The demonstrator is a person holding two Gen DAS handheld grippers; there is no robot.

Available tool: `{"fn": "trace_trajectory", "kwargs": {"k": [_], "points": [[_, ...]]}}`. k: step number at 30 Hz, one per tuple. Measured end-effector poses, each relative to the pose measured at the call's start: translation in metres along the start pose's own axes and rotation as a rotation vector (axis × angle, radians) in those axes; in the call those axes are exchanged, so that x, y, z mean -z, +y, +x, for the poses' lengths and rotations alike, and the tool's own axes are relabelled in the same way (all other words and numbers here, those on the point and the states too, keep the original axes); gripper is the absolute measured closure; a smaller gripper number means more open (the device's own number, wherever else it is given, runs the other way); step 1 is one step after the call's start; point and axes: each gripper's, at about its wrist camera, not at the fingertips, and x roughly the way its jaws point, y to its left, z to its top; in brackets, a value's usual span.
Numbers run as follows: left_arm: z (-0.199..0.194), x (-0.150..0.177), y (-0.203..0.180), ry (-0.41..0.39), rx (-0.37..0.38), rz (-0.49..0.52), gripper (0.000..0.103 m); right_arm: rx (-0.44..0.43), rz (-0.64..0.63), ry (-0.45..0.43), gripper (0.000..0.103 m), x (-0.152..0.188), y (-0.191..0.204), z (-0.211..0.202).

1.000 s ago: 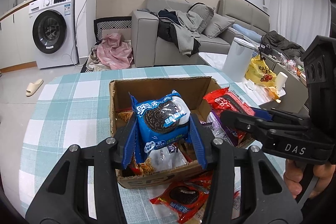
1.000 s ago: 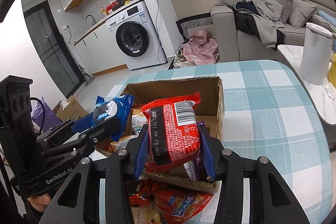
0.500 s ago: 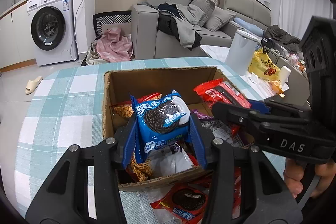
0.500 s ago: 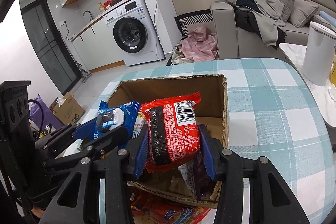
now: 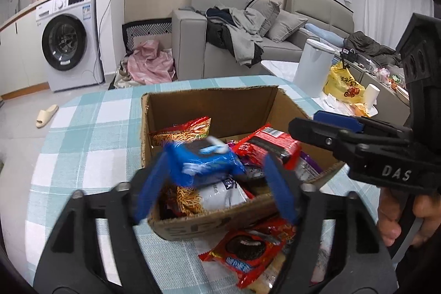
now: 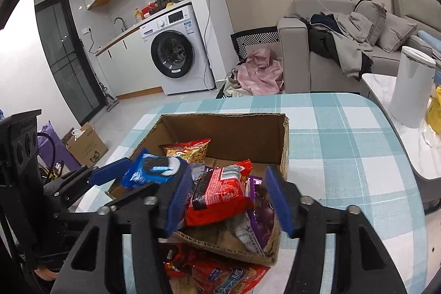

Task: Organize snacks
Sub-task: 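Open both grippers to drop the packs into the box, then move both grippers back toward the remaining snacks on the table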

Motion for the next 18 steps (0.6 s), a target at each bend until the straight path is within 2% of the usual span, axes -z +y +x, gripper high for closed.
{"fn": "trace_trajectory", "kwargs": {"k": [1, 6, 7, 8, 18], "points": [[-0.006, 0.001, 0.0, -0.013, -0.001, 0.001, 0.017, -0.006, 0.003, -0.005, 0.026, 0.001, -0.001, -0.002], [-0.029, 0.008, -0.002, -0.014, 0.011, -0.007, 0.013, -0.05, 0.019, -0.004, 0.003, 0.006, -0.006, -0.02], [-0.033, 0.01, -0.002, -0.014, 0.007, -0.008, 0.004, -0.054, 0.02, -0.004, 0.002, 0.008, -0.006, -0.023], [-0.038, 0.013, -0.002, -0.021, -0.003, -0.01, 0.001, -0.053, 0.019, -0.006, 0.001, 0.01, -0.006, -0.027], [-0.076, 0.038, 0.003, -0.035, -0.007, -0.036, 0.001, -0.028, 0.012, 0.032, 0.0, 0.038, -0.007, -0.049]]}}
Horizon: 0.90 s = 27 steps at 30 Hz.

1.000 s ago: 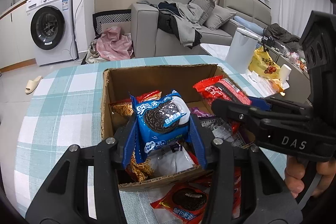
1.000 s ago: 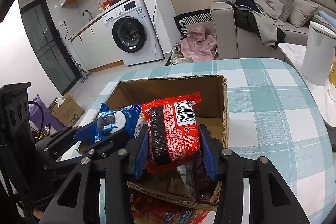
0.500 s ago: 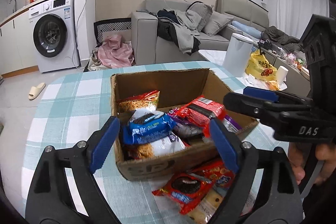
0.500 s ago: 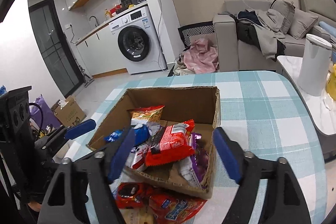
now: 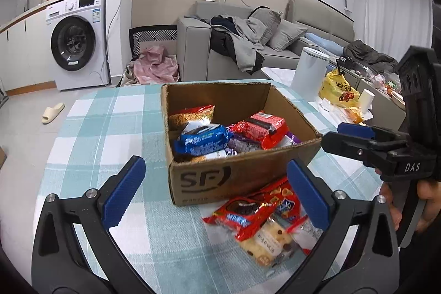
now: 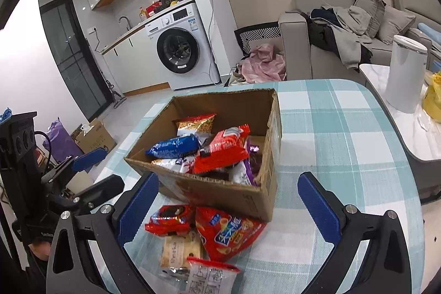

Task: Organize snacks
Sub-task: 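Move both grippers back toward the remaining snacks on the table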

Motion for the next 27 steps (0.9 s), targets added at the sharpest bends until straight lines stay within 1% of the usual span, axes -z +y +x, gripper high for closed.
{"fn": "trace_trajectory", "kwargs": {"k": [6, 8, 13, 15, 20, 27], "points": [[-0.014, 0.009, 0.004, -0.005, -0.012, -0.013, 0.001, 0.029, -0.027, 0.031, 0.0, 0.015, 0.005, -0.004], [-0.017, 0.012, 0.005, -0.004, -0.011, -0.018, 0.001, 0.025, -0.029, 0.043, 0.0, 0.021, 0.007, -0.005], [-0.02, 0.024, 0.002, 0.003, -0.024, 0.002, 0.001, 0.038, -0.037, 0.073, 0.0, 0.036, 0.009, -0.005], [-0.019, 0.029, 0.001, 0.011, -0.023, 0.005, 0.001, 0.051, -0.041, 0.084, 0.0, 0.043, 0.01, -0.005], [-0.014, 0.035, -0.002, 0.027, -0.029, 0.011, 0.001, 0.054, -0.034, 0.104, 0.0, 0.051, 0.008, -0.002], [-0.008, 0.041, -0.005, 0.044, -0.019, 0.009, 0.001, 0.061, -0.045, 0.137, 0.0, 0.063, 0.009, 0.005]]}}
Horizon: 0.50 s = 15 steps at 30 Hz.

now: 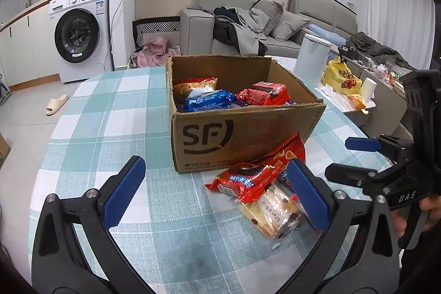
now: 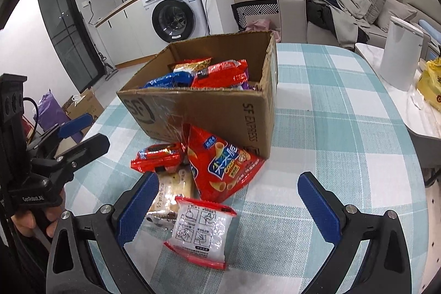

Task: Organize snacks
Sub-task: 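Move both grippers back toward the remaining snacks on the table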

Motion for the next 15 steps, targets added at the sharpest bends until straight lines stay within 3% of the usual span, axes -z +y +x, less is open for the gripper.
{"fn": "trace_trajectory", "kwargs": {"k": [15], "points": [[0.021, 0.01, -0.003, 0.053, 0.002, 0.014, 0.001, 0.022, -0.019, 0.097, 0.0, 0.014, -0.003, 0.022]]}}
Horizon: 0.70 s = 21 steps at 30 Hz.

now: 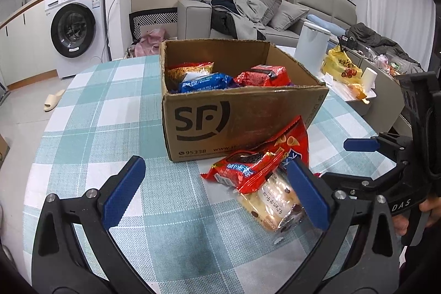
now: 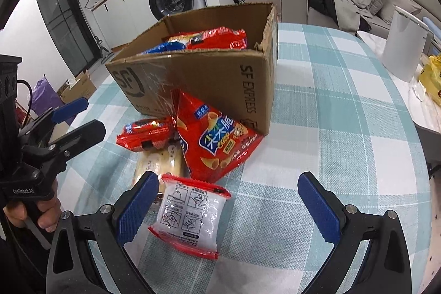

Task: Organize snacks
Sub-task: 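Move both grippers back toward the remaining snacks on the table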

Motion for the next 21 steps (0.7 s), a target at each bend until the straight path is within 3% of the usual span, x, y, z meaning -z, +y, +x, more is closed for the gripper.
{"fn": "trace_trajectory", "kwargs": {"k": [21], "points": [[0.023, 0.009, 0.001, 0.067, 0.0, 0.004, 0.001, -0.012, -0.063, 0.148, 0.001, 0.018, -0.001, 0.024]]}}
